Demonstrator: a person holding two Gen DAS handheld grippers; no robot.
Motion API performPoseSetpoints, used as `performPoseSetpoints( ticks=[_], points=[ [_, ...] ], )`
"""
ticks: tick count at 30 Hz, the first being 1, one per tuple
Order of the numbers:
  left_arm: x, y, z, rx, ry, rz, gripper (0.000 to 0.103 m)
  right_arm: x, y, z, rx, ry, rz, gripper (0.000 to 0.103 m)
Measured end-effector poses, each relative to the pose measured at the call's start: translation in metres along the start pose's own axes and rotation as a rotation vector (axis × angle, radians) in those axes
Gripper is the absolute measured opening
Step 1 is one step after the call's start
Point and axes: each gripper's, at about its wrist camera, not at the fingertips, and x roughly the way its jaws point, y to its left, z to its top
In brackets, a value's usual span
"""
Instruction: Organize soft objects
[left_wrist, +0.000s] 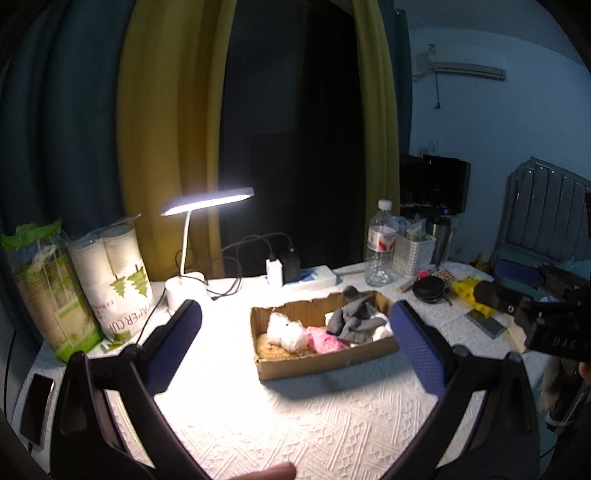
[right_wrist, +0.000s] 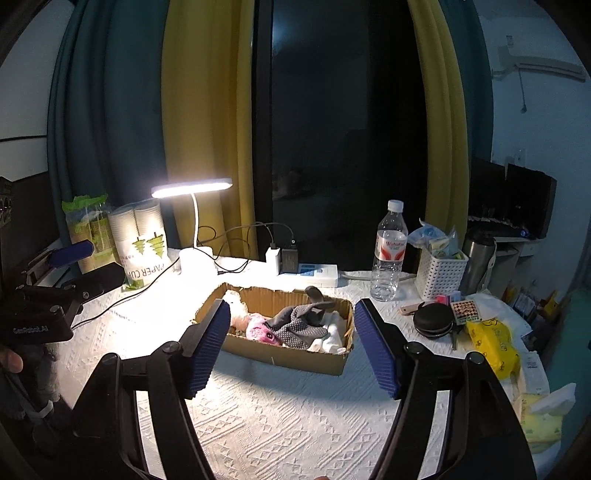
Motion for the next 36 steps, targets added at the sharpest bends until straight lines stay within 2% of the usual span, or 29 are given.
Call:
performPoseSetpoints(
  ticks=[36],
  points=[
    [0.0075,-0.0025,0.0048,0.008,-0.008,-0.012,0.102,0.0013,-0.0038,0.0033,0.009,0.001,-0.002,0.073]
  ],
)
